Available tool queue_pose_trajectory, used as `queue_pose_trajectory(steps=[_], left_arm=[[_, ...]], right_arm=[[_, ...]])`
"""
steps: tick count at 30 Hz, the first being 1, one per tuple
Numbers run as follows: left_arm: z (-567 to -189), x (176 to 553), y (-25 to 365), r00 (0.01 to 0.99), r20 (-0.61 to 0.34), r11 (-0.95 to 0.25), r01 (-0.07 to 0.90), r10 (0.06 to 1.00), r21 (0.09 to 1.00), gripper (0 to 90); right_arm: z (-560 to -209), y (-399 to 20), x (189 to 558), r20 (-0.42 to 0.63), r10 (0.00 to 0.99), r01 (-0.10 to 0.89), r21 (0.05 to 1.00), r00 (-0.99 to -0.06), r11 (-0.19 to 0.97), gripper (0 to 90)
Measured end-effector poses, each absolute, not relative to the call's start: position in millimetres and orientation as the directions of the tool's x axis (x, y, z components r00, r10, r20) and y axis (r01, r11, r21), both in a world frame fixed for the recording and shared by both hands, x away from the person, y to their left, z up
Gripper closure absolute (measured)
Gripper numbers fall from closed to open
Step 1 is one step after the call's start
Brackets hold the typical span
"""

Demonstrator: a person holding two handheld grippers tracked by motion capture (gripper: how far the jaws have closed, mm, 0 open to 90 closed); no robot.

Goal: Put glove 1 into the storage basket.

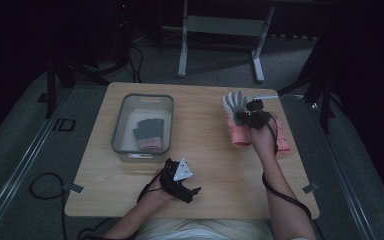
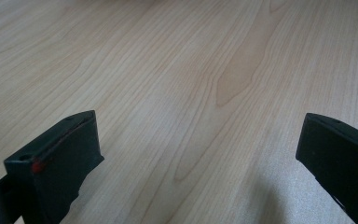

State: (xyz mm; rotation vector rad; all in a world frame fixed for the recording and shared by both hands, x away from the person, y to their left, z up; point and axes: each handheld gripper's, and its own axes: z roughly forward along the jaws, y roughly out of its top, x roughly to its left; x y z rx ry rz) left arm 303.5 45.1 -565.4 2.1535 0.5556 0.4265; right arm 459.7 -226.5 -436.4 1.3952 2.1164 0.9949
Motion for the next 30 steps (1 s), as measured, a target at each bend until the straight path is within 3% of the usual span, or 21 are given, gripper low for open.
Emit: queue_pose_trajectory(steps=[8, 16, 30], left_arm=[[-564.1, 303.2, 46.2, 0.848, 0.091, -0.538, 0.245, 0.522, 0.807, 0.0], [-565.4, 301.7, 46.9, 0.844, 0.105, -0.539, 0.236, 0.526, 0.808, 0.0], [-566.1, 299.0, 45.6, 0.851, 0.116, -0.543, 0.217, 0.513, 0.812, 0.0]], right_arm=[[-428.6, -220.3, 412.0, 0.086, 0.916, 0.613, 0.767, -0.392, 0.19, 88.3], [-473.4, -207.9, 387.8, 0.101, 0.936, 0.676, 0.718, -0.338, 0.167, 88.3], [-524.5, -154.9, 398.5, 0.104, 0.93, 0.742, 0.637, -0.353, 0.21, 88.1]])
